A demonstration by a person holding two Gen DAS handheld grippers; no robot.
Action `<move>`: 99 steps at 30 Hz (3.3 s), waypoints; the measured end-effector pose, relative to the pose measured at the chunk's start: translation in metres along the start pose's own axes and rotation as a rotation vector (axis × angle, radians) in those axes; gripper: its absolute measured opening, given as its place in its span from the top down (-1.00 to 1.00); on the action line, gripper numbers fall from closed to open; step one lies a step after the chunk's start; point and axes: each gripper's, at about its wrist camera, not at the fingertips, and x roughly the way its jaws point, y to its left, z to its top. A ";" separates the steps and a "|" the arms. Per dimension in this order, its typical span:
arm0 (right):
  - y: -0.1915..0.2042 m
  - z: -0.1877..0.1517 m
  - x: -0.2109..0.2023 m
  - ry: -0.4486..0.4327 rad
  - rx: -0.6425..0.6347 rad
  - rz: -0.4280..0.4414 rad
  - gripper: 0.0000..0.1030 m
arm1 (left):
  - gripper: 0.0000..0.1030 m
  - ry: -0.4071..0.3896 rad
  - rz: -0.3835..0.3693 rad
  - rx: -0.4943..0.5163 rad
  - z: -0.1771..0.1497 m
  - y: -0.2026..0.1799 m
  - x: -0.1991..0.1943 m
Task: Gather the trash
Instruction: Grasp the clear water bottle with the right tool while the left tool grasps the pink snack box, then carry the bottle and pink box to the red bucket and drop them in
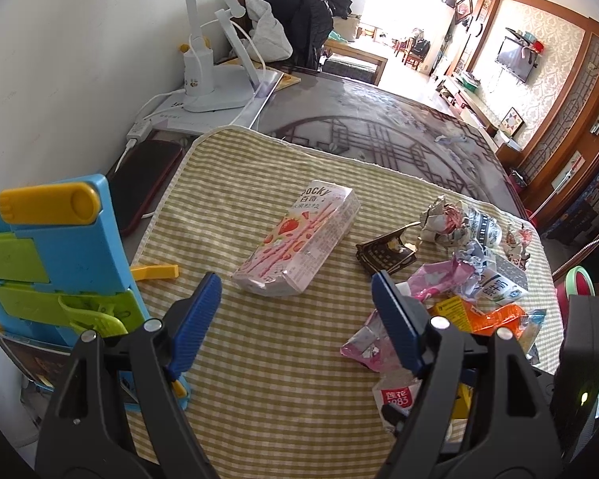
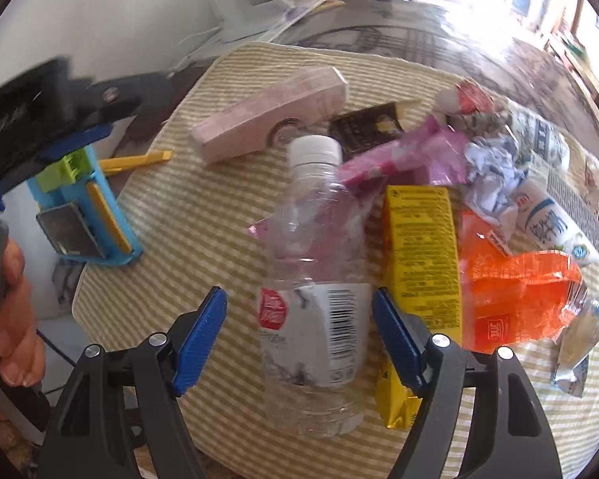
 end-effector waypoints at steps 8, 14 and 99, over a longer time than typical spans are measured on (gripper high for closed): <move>0.002 -0.006 0.020 0.068 -0.016 -0.056 -0.15 | -0.45 0.008 -0.005 0.004 -0.002 -0.001 0.001; 0.009 -0.010 0.026 0.069 -0.061 -0.066 -0.05 | -0.45 0.011 0.002 -0.001 -0.004 0.002 0.001; -0.152 -0.047 -0.157 -0.456 0.385 -0.114 -0.02 | 0.07 -0.015 -0.117 0.290 0.010 -0.162 -0.022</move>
